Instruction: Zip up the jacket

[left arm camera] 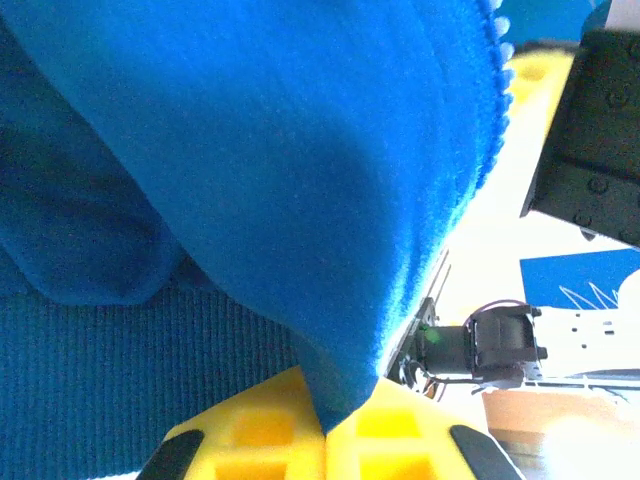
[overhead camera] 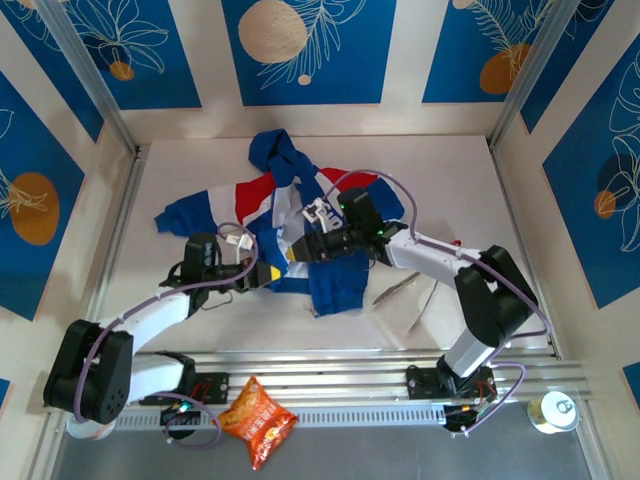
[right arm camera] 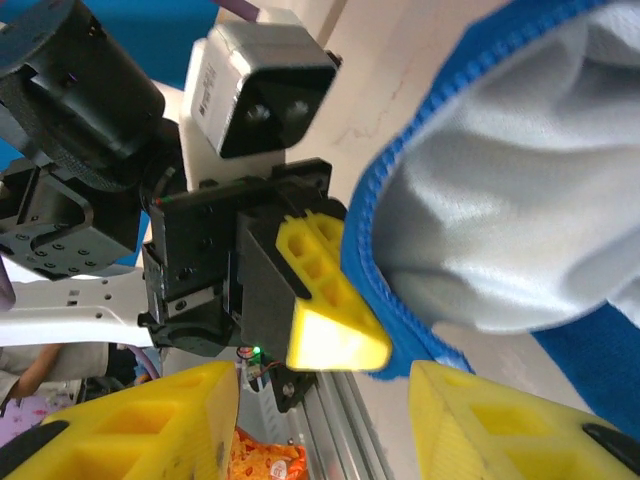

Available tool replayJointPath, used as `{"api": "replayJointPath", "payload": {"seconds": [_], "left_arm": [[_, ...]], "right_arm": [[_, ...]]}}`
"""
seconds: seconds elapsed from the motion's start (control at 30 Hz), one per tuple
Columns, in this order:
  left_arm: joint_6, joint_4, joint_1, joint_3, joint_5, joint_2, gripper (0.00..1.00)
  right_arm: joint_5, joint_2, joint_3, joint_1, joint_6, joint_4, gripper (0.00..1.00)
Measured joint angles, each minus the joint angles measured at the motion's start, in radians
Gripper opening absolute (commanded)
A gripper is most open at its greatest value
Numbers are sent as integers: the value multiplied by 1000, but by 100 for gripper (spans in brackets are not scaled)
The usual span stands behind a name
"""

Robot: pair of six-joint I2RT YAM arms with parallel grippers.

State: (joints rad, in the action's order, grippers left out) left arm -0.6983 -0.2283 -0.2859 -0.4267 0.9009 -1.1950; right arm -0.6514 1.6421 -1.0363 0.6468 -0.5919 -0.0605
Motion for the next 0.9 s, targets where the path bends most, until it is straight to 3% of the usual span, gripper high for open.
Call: {"api": "replayJointPath", "payload": {"seconds": [0.43, 0.5, 0.57, 0.67, 0.9], "left_arm": [[40, 96, 14, -40, 43, 3, 0], [48, 106, 18, -43, 46, 3, 0], [53, 118, 20, -44, 49, 5, 0], [60, 134, 23, -45, 50, 15, 0], [68, 140, 29, -45, 40, 23, 2]], "right_arm": [[-63, 130, -96, 35, 59, 4, 45], [-64, 142, -96, 40, 62, 6, 37], [-63, 147, -97, 46, 63, 11, 20], [-63, 148, -103, 53, 59, 19, 2], [-25, 148, -121, 53, 39, 39, 0]]}}
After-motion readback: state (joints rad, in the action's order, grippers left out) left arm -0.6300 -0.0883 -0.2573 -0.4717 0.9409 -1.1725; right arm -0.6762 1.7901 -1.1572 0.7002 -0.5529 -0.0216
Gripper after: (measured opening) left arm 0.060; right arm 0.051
